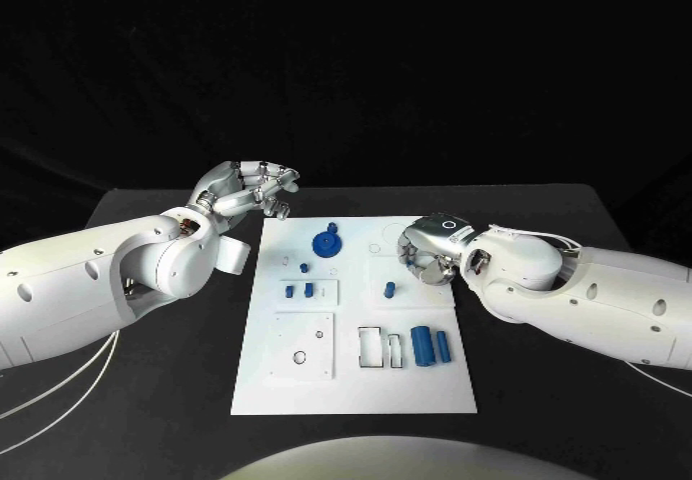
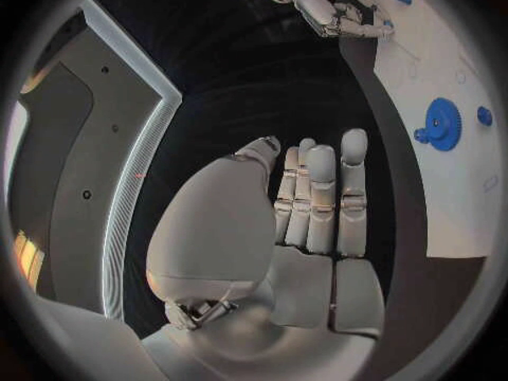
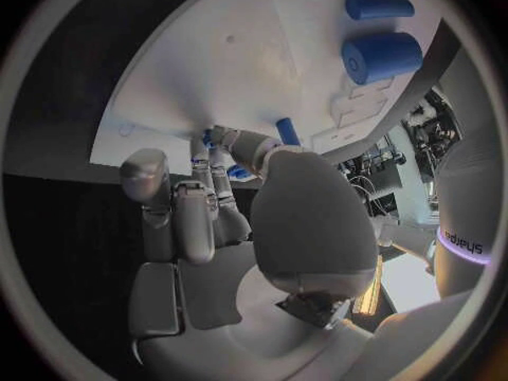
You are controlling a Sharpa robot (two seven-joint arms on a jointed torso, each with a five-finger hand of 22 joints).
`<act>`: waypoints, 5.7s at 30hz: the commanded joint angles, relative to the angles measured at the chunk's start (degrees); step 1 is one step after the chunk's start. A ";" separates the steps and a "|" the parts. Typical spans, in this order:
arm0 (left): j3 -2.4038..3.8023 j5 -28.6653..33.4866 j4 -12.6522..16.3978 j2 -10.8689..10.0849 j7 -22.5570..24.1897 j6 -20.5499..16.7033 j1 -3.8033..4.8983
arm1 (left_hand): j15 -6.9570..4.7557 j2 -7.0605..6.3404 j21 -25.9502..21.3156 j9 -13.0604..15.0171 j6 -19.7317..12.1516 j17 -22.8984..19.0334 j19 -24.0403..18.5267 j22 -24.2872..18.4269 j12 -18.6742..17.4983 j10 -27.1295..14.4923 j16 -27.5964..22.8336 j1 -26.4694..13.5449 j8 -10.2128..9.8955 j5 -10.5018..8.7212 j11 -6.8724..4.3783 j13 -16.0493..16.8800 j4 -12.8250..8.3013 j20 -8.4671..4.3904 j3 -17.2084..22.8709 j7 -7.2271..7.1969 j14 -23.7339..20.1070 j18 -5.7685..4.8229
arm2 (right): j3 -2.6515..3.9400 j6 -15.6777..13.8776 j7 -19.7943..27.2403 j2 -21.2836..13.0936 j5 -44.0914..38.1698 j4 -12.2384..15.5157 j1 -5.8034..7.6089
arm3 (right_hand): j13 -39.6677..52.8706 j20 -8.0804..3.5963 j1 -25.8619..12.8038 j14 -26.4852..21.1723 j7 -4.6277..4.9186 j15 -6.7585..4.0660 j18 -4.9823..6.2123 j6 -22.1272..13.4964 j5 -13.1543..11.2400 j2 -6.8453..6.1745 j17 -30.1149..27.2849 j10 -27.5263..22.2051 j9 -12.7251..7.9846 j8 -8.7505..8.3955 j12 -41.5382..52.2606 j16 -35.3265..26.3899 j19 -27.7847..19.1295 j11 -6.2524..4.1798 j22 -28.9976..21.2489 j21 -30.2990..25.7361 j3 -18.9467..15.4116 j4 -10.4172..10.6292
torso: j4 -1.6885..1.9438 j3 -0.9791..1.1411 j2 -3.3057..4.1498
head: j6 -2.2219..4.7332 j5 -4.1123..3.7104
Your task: Assemble the parts on the task board
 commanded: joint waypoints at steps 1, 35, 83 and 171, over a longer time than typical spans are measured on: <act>0.03 0.04 0.09 0.15 -0.03 0.98 0.02 | -0.03 -0.27 -0.12 0.07 -0.22 -0.05 -0.43 0.33 -0.32 0.15 -0.20 0.14 0.30 0.35 0.06 -0.05 0.12 -0.15 0.34 0.29 -0.20 0.65 | -0.17 -0.59 -0.39 0.20 -0.86 0.25 -0.31 | 0.48 -0.27 -0.10 3.76 -0.09 -0.40 -1.14 0.50 -0.33 0.93 2.13 1.65 0.41 0.39 0.09 0.44 0.15 -1.20 0.29 0.49 -0.03 0.56 | 0.00 -0.02 -0.01 | 0.02 -0.08; 0.03 -0.21 -0.53 0.42 -0.93 2.22 0.02 | 0.18 -0.44 -0.93 0.44 -0.70 -0.10 -0.56 0.27 -0.80 -0.58 -0.35 0.56 0.41 1.99 0.34 -0.28 -0.12 -0.04 1.44 0.50 -0.47 0.65 | 0.39 -12.98 -0.25 -4.11 5.66 8.28 0.70 | 0.98 -0.37 -0.65 3.70 -0.25 -0.58 -1.14 0.09 0.53 0.74 2.04 1.74 1.53 0.70 -0.67 0.75 -0.05 -1.32 0.65 0.56 -0.07 0.91 | -0.02 0.02 -0.06 | 0.37 0.23; 0.03 -0.46 -4.13 5.54 -3.70 2.79 0.09 | 0.36 -0.74 -1.17 0.59 -1.24 -0.16 -0.52 0.31 -0.86 -0.83 -0.36 -0.14 0.33 2.21 0.54 -0.30 0.22 0.09 1.56 0.73 -0.60 0.61 | -0.26 -10.89 3.88 9.50 7.82 6.79 -9.78 | 1.18 -0.14 -0.73 3.60 0.00 -0.48 -1.22 -0.74 1.32 0.63 1.75 1.29 2.01 0.45 -1.43 0.76 0.02 -1.08 1.08 0.84 0.15 0.89 | -0.03 -0.09 0.00 | -2.17 10.34; 0.01 -2.05 -4.46 5.06 -5.46 6.22 0.10 | 0.46 -0.78 -1.20 0.82 -1.84 -0.08 -0.26 0.40 -0.69 -0.84 -0.25 -0.88 0.32 1.51 0.61 -0.23 0.34 0.20 1.71 0.87 -0.54 0.60 | 0.18 1.65 0.89 -5.80 13.15 9.82 -0.74 | -1.83 3.06 0.27 1.26 3.10 2.61 0.26 -9.18 -0.99 -1.01 -3.96 -14.08 -1.29 -6.55 3.11 -0.42 -4.64 2.36 -3.62 -7.63 -13.82 4.30 | 0.01 -0.08 0.07 | -0.71 8.19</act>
